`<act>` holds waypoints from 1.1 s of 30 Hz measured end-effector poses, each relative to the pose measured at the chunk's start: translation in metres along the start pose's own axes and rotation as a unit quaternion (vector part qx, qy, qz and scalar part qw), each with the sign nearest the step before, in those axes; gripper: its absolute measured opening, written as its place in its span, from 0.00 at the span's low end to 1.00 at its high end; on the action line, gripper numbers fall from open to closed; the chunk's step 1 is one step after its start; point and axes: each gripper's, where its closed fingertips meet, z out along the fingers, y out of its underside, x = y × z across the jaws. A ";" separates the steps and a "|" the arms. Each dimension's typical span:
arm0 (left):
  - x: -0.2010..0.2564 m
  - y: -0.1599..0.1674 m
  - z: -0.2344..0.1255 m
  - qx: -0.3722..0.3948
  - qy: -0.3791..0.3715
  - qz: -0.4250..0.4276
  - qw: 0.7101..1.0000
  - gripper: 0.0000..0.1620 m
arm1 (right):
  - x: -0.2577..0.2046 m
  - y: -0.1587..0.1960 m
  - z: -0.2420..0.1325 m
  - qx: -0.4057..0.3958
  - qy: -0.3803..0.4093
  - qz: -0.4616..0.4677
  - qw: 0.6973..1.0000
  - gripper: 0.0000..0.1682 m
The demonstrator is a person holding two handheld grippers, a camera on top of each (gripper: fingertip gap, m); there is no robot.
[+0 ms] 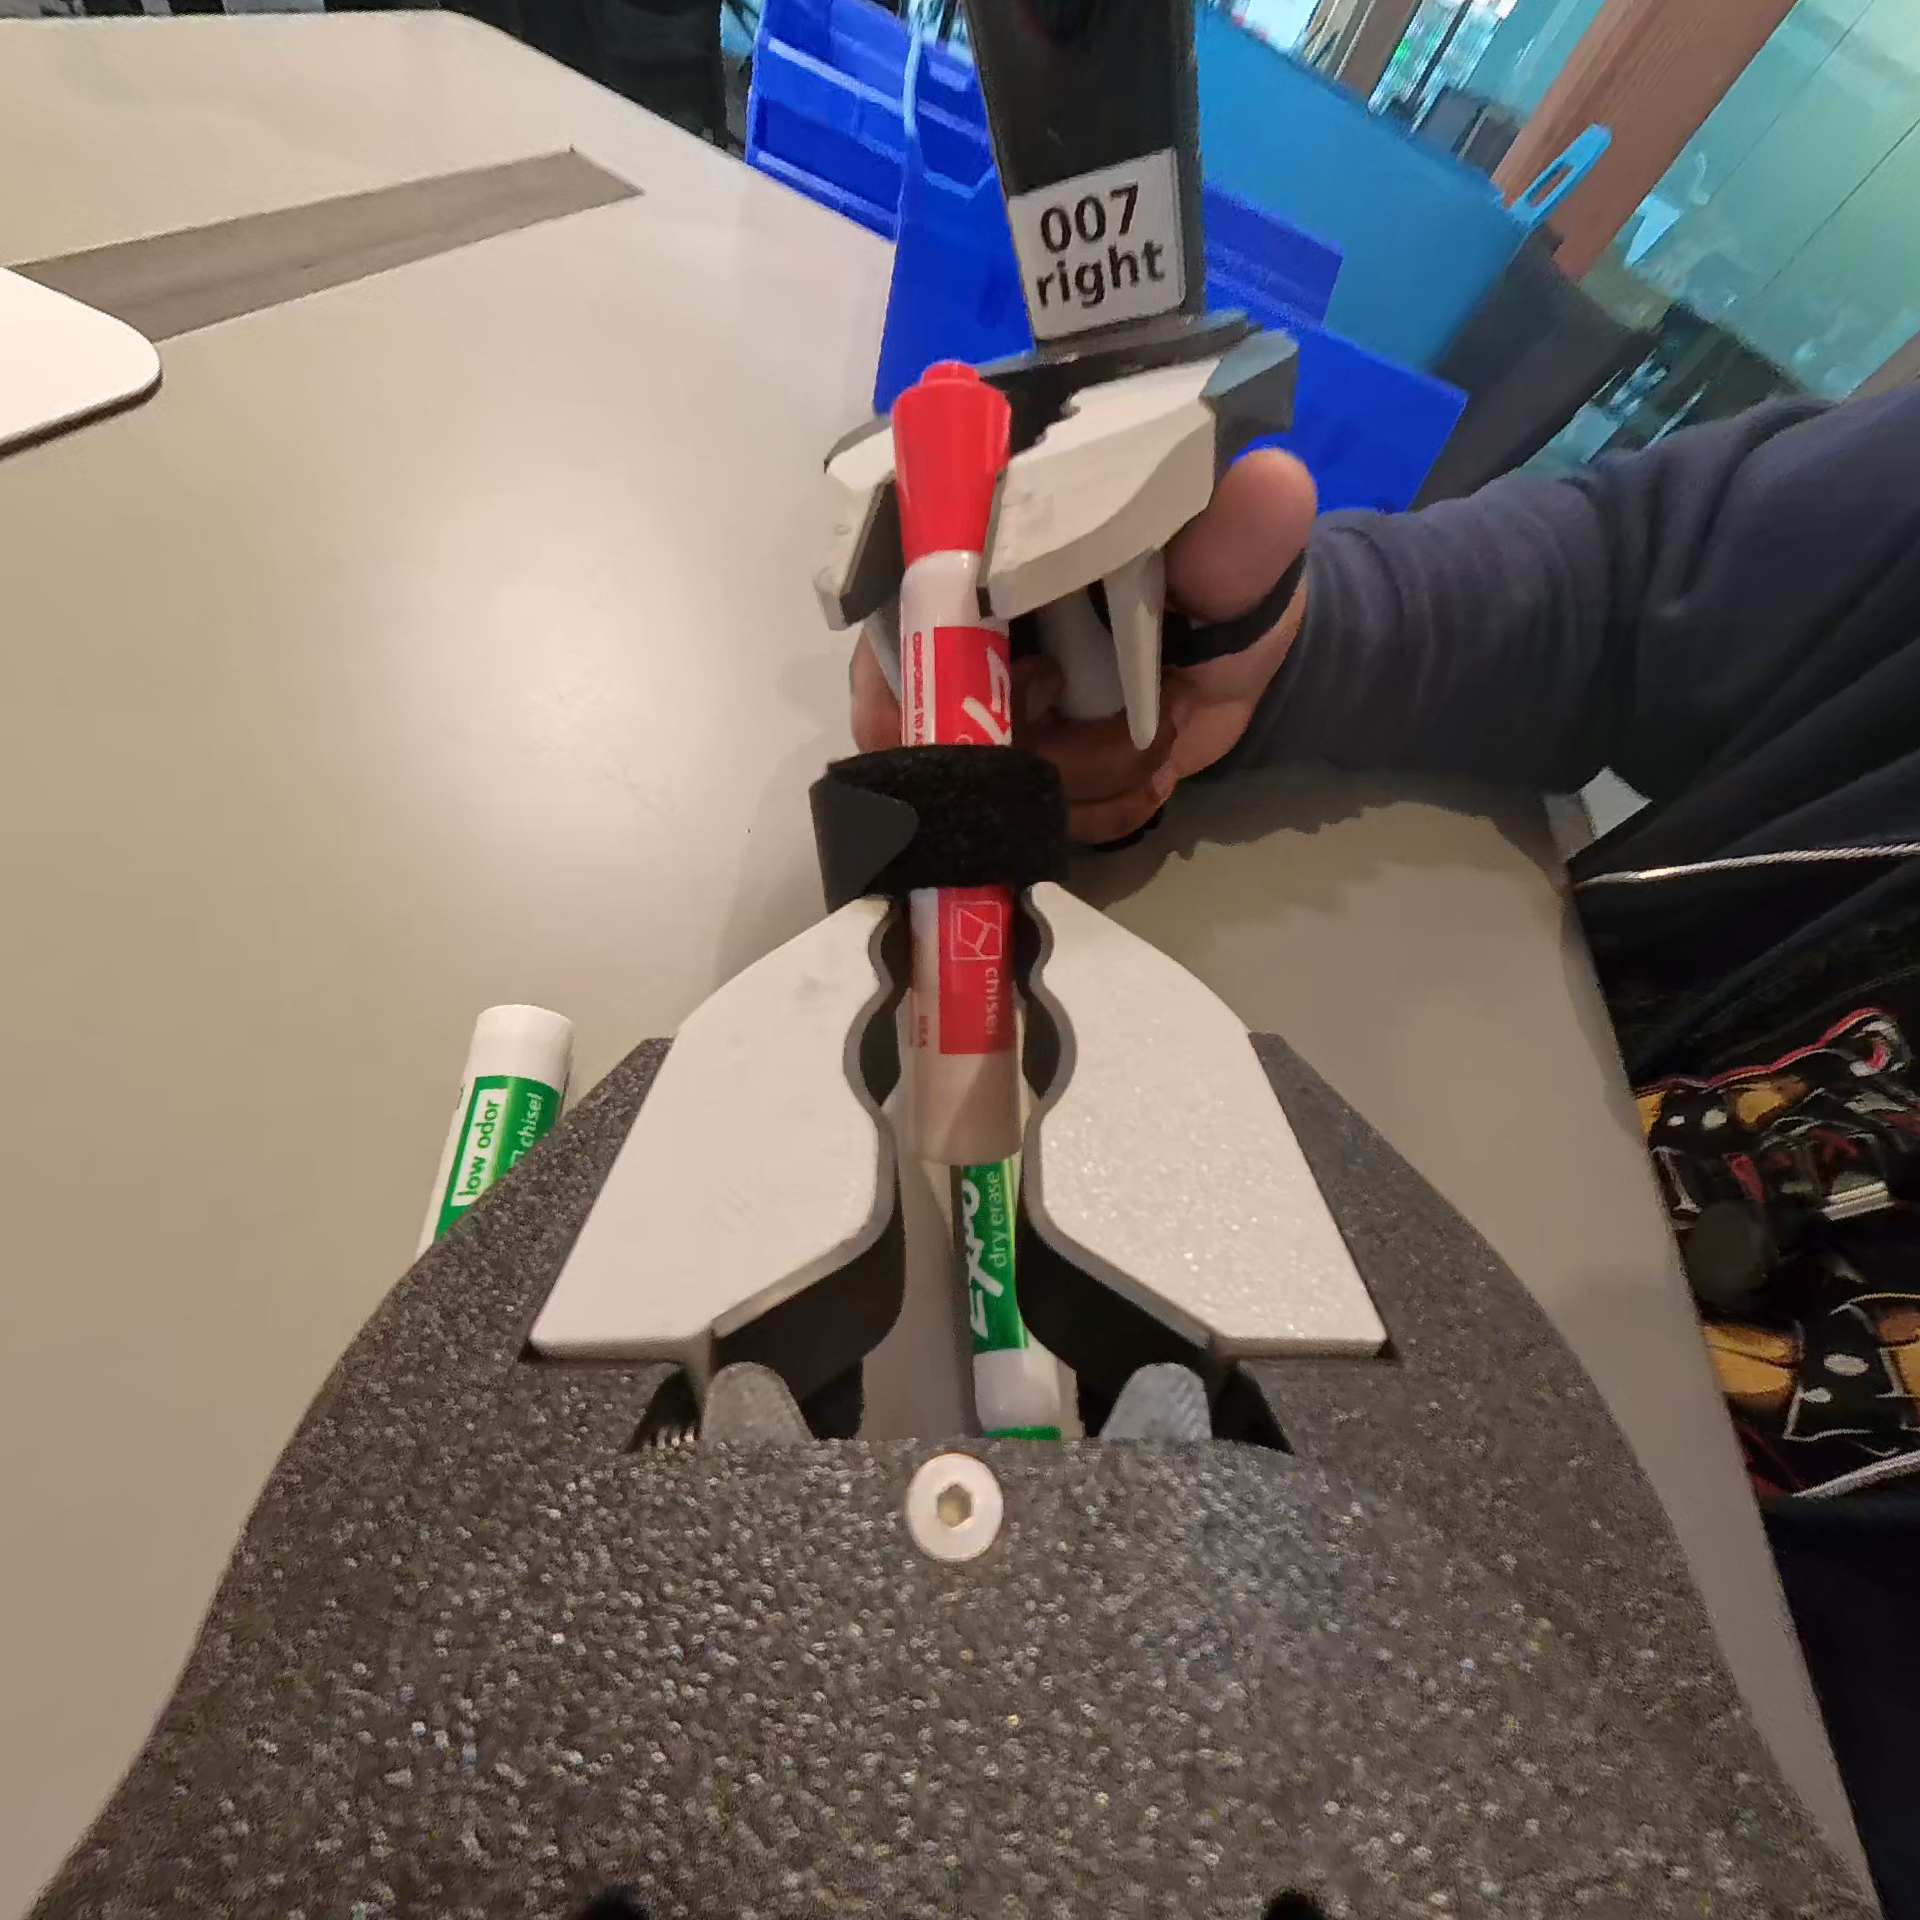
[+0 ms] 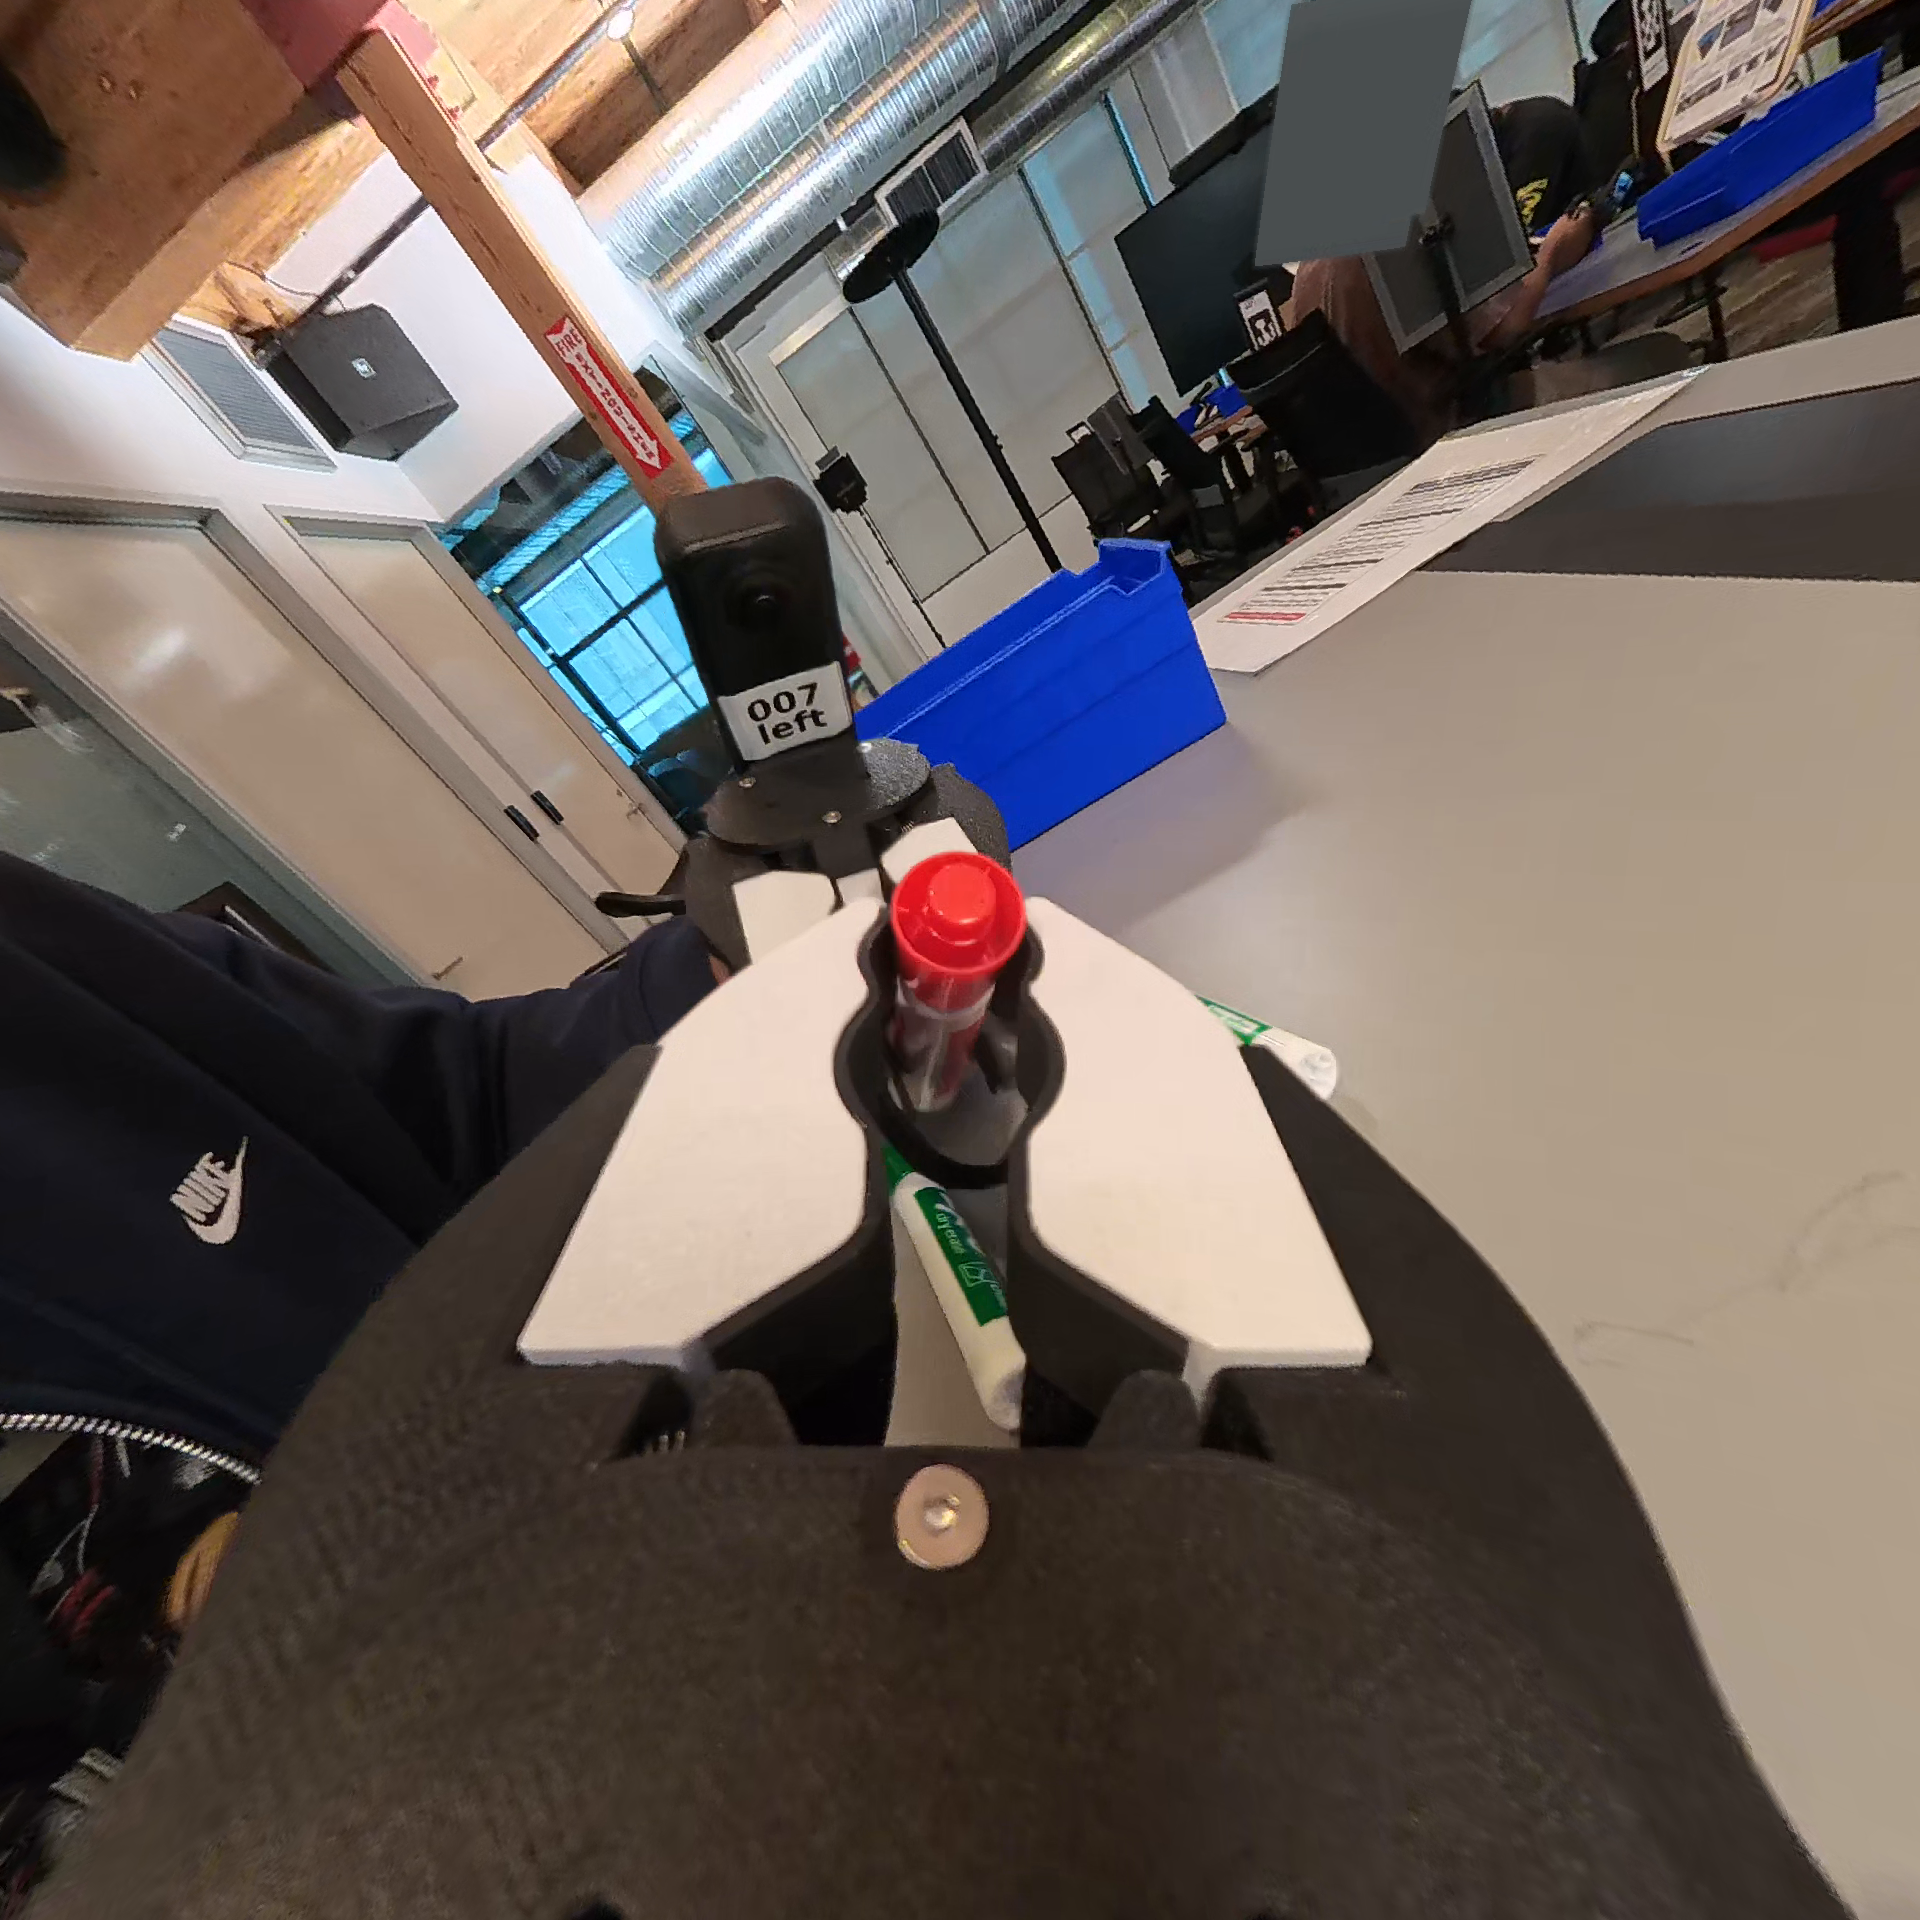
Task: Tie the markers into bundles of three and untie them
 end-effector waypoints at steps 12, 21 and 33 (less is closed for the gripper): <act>-0.020 -0.026 -0.039 0.090 -0.013 -0.020 0.996 0.12 | -0.002 0.049 -0.010 -0.236 0.020 -0.284 0.929 0.18; -0.019 -0.036 -0.050 0.144 0.028 -0.043 0.988 0.12 | 0.000 0.135 0.007 -0.456 0.037 -0.339 0.822 0.23; -0.015 -0.051 -0.066 0.225 0.079 -0.091 0.967 0.12 | 0.025 0.113 -0.026 -0.413 0.139 -0.232 0.870 0.10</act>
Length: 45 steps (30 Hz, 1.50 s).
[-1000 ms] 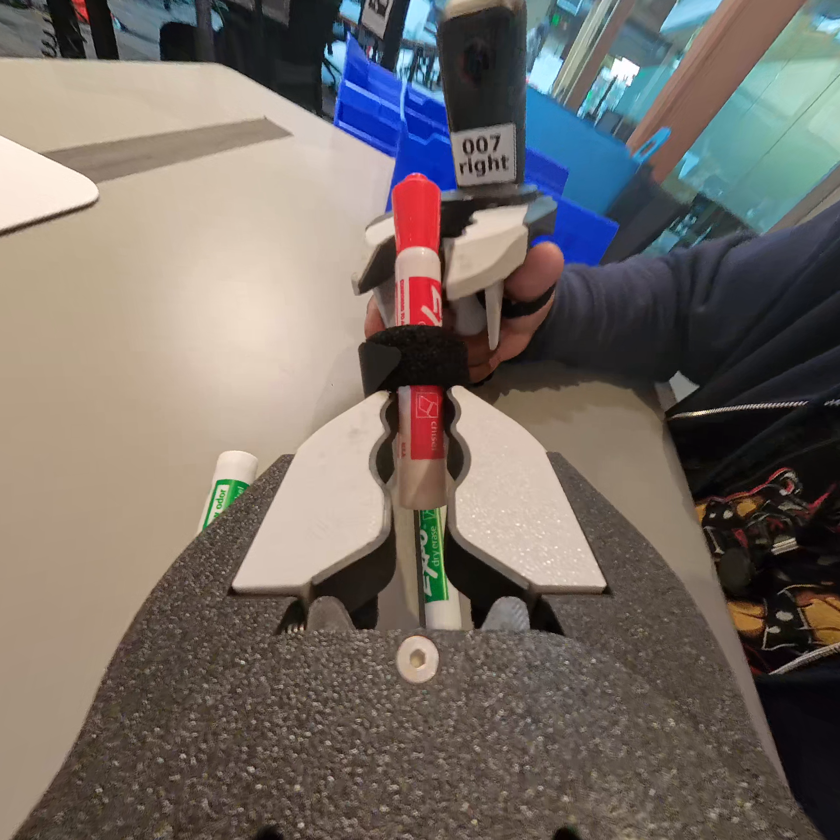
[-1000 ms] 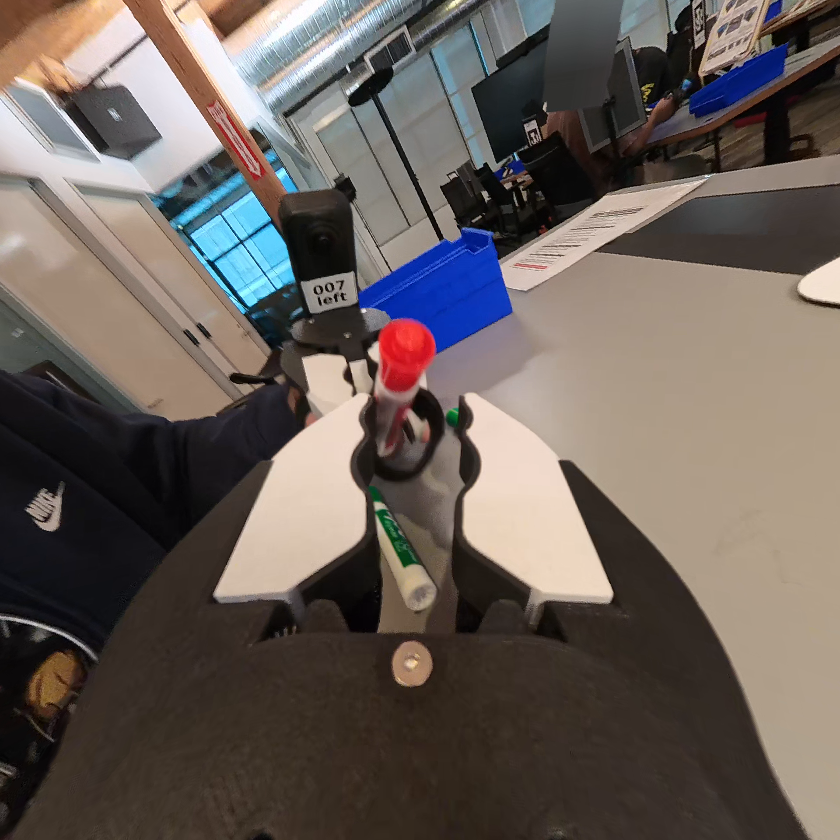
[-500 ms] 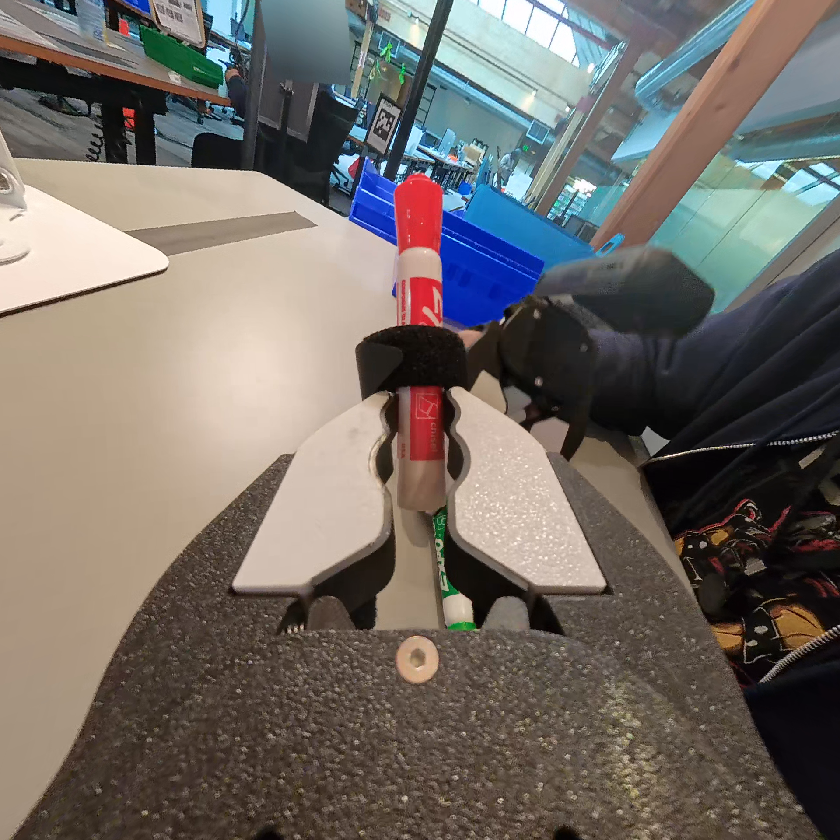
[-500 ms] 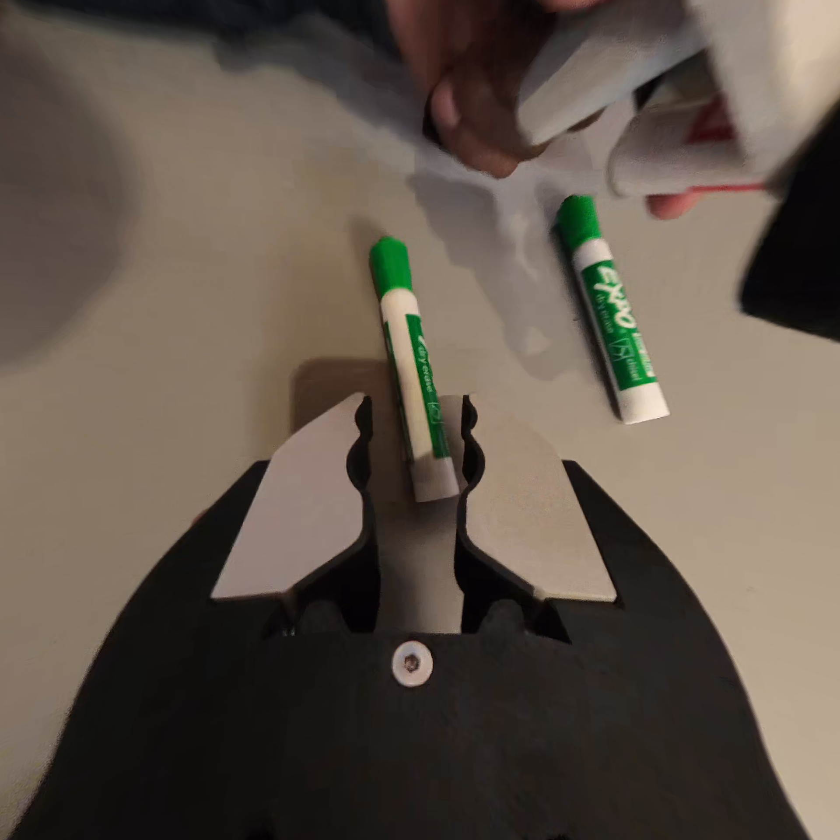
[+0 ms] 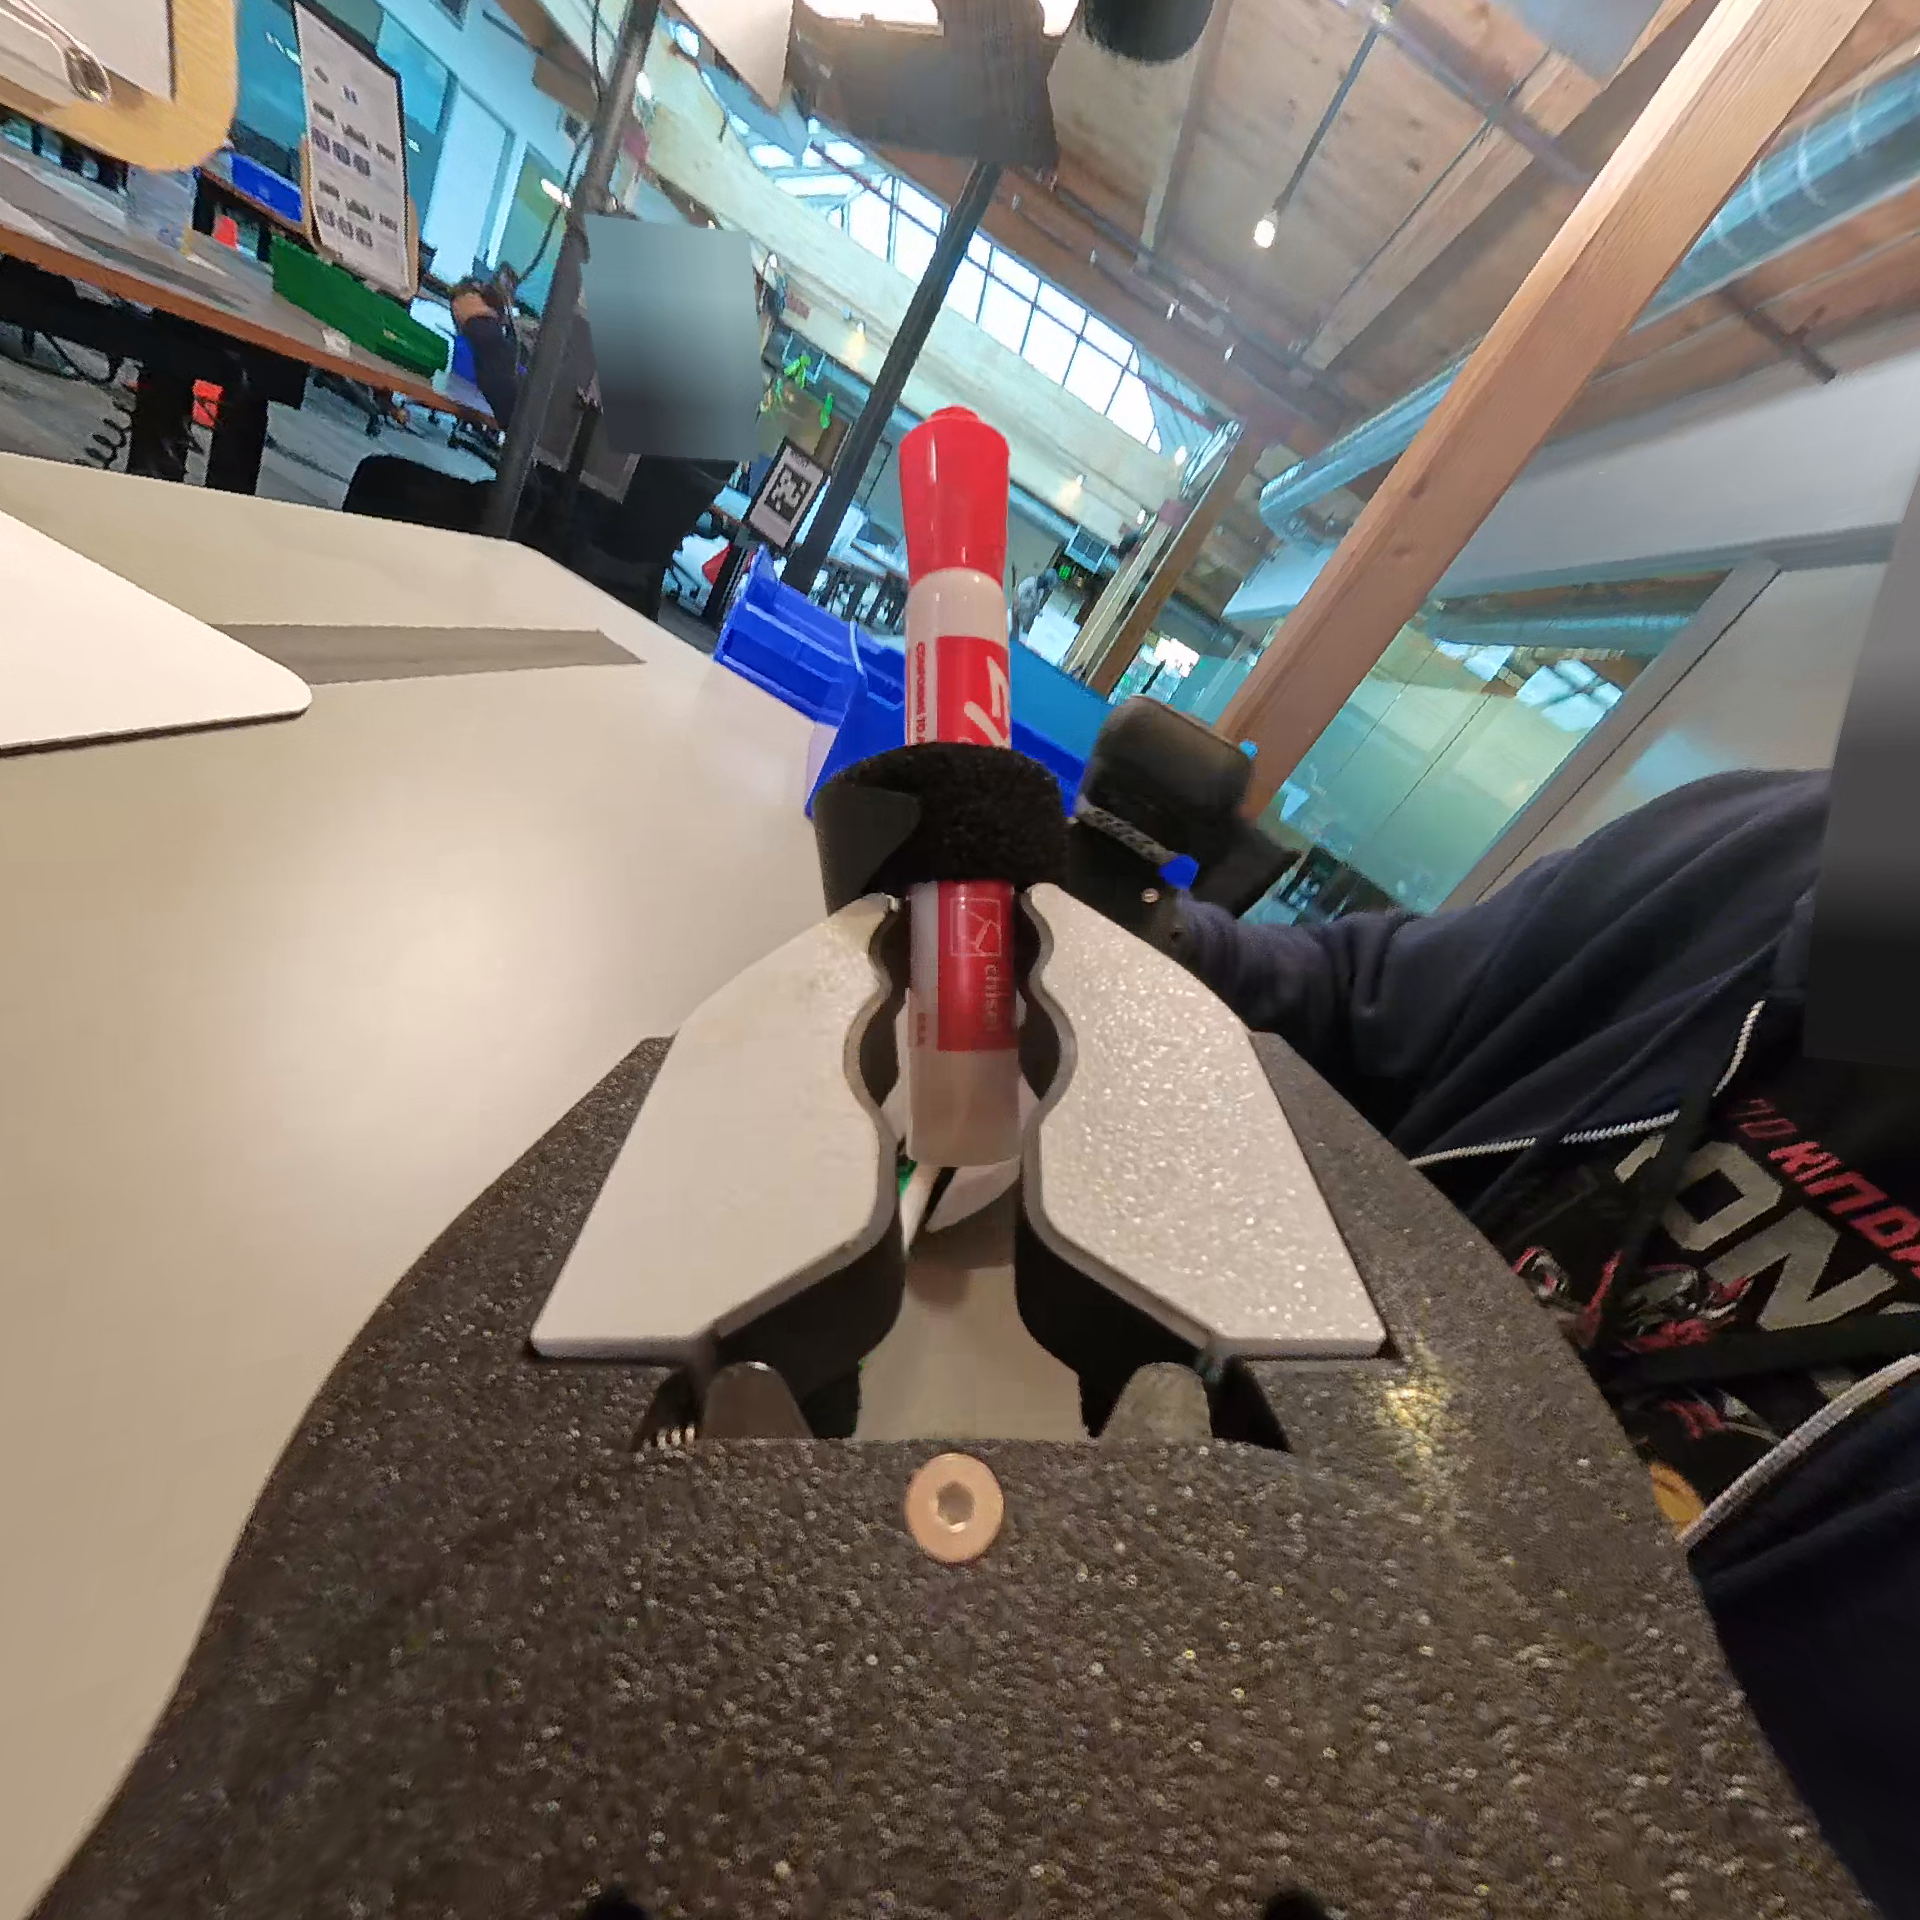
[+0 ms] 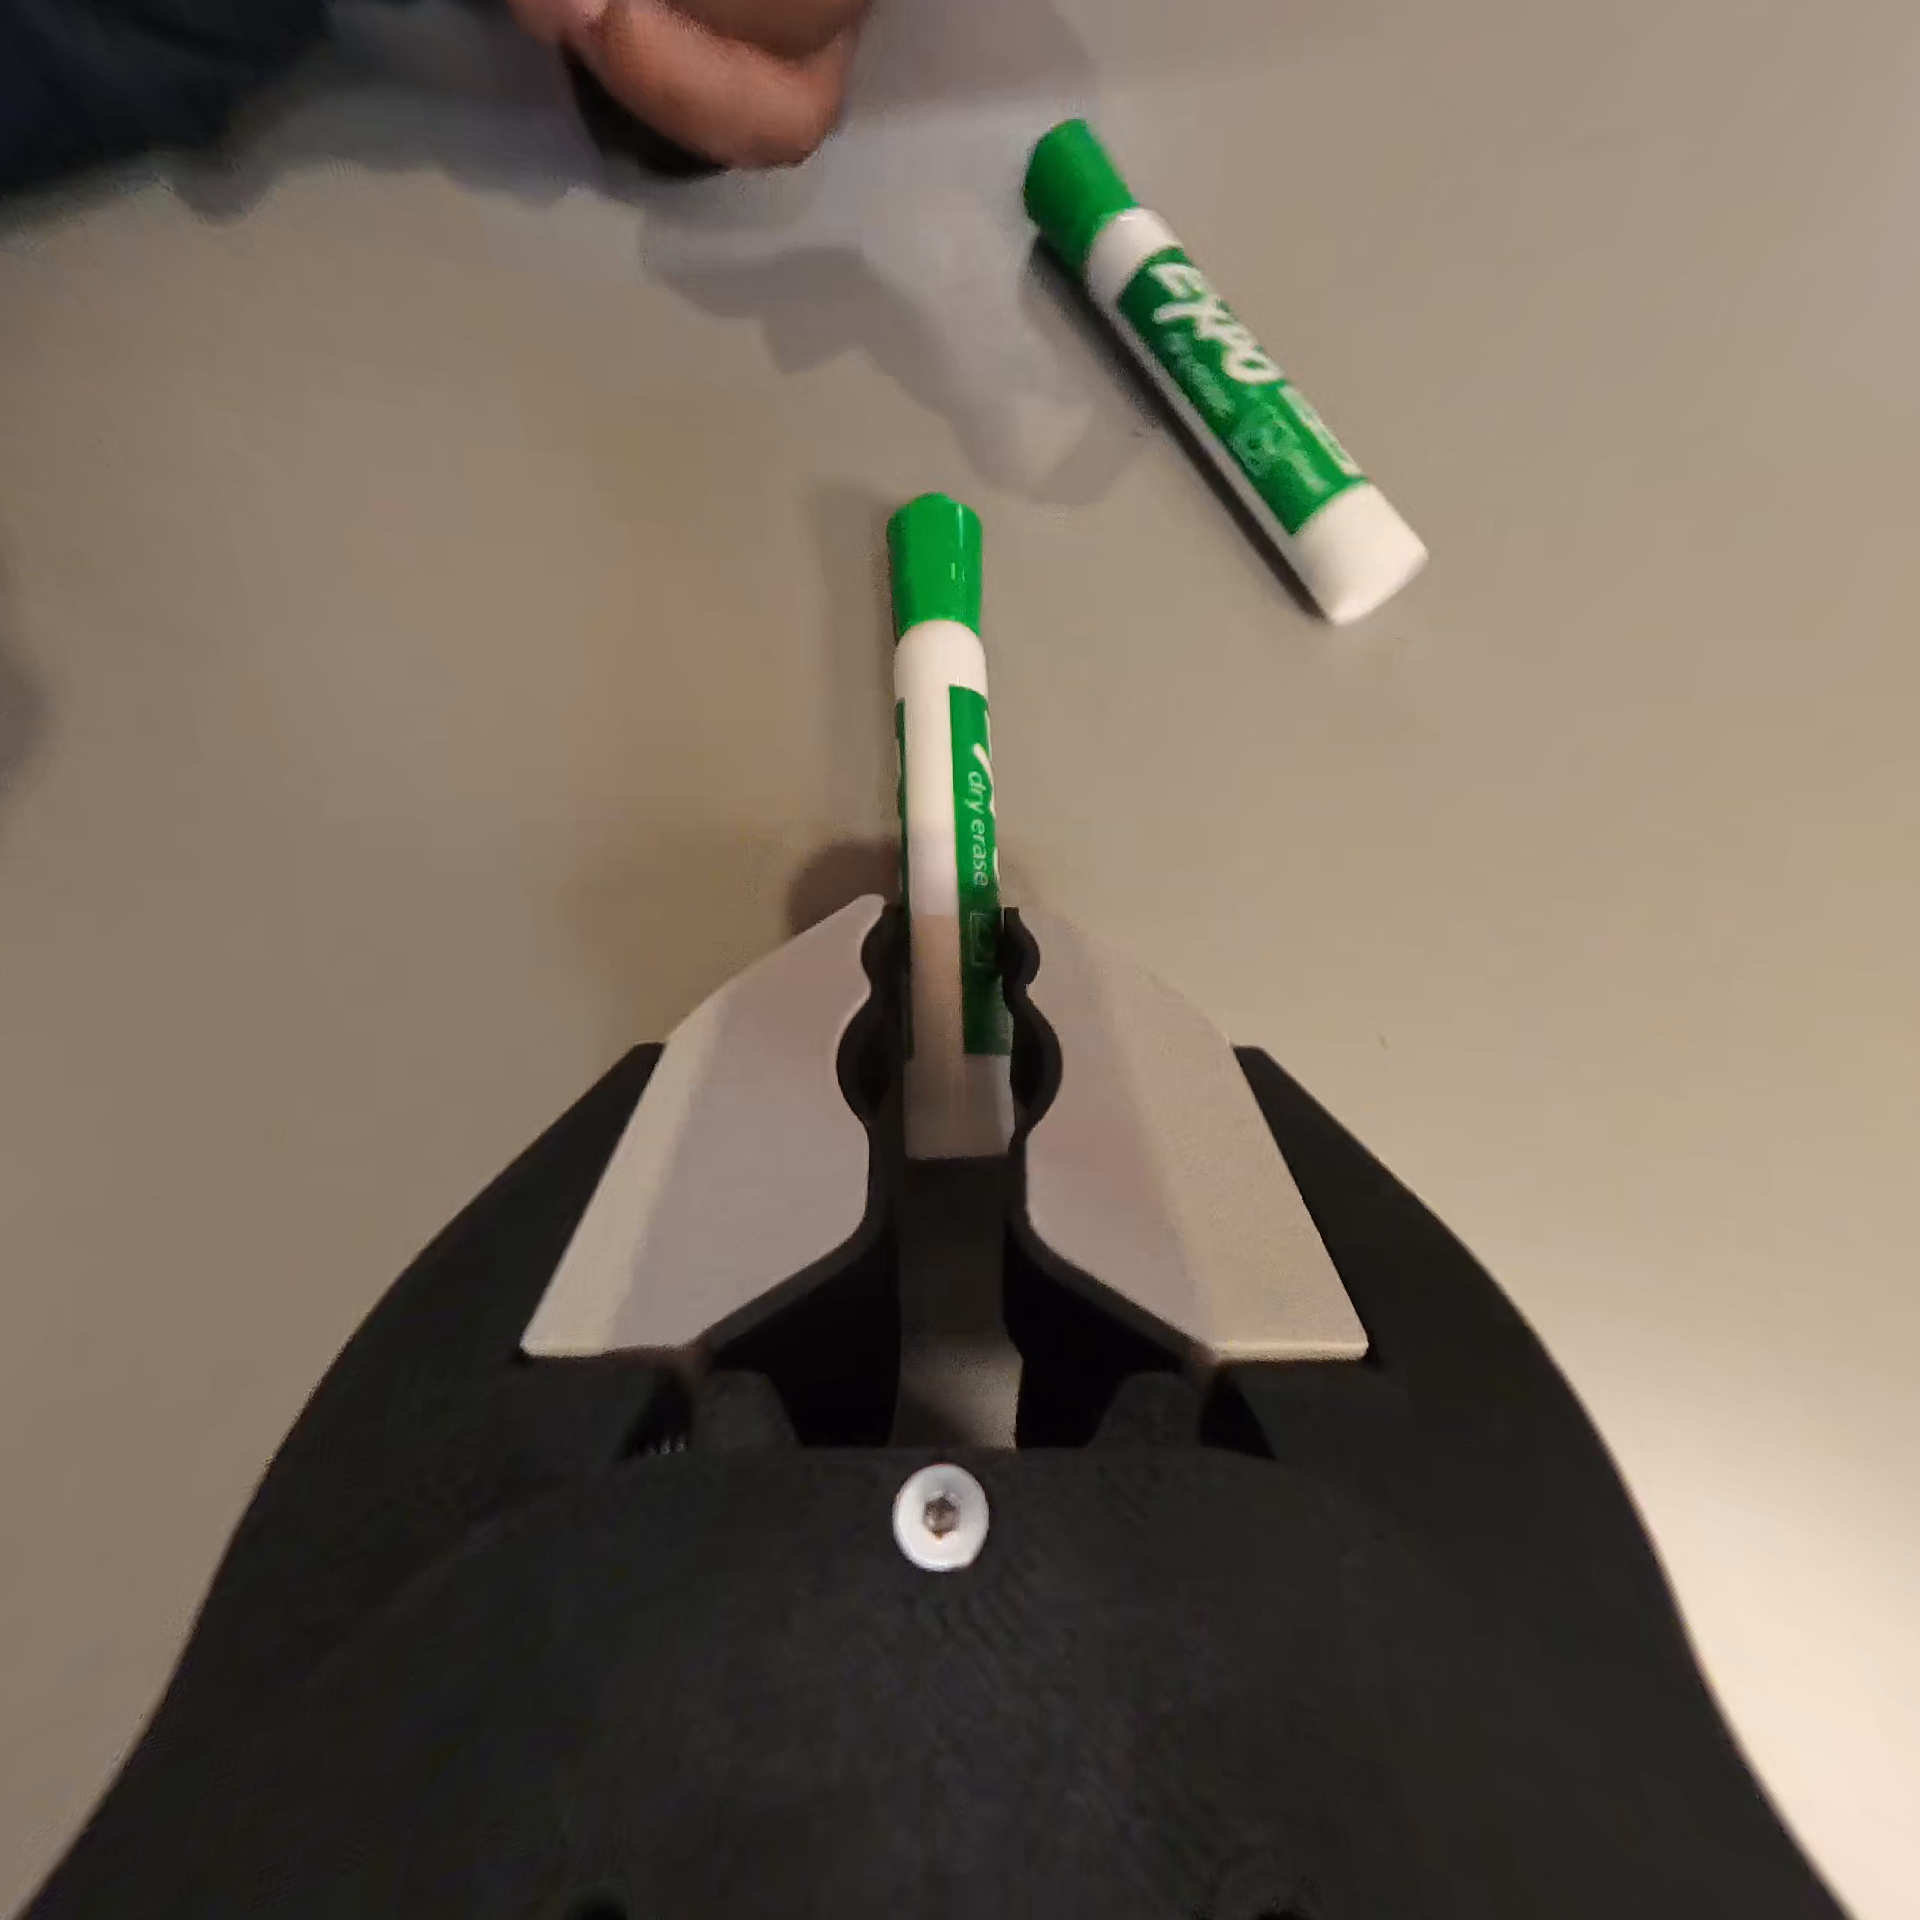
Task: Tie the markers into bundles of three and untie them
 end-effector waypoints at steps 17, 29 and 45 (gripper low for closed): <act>0.062 0.029 0.032 0.146 0.090 -0.135 0.976 0.12 | -0.003 -0.121 -0.134 0.479 -0.112 0.283 0.823 0.11; 0.071 0.040 0.042 0.116 0.051 -0.058 0.990 0.12 | -0.016 -0.128 -0.121 0.461 -0.113 0.259 0.841 0.11; 0.064 0.053 0.047 0.051 -0.045 0.084 0.994 0.12 | -0.026 -0.105 -0.092 0.405 -0.071 0.192 0.891 0.10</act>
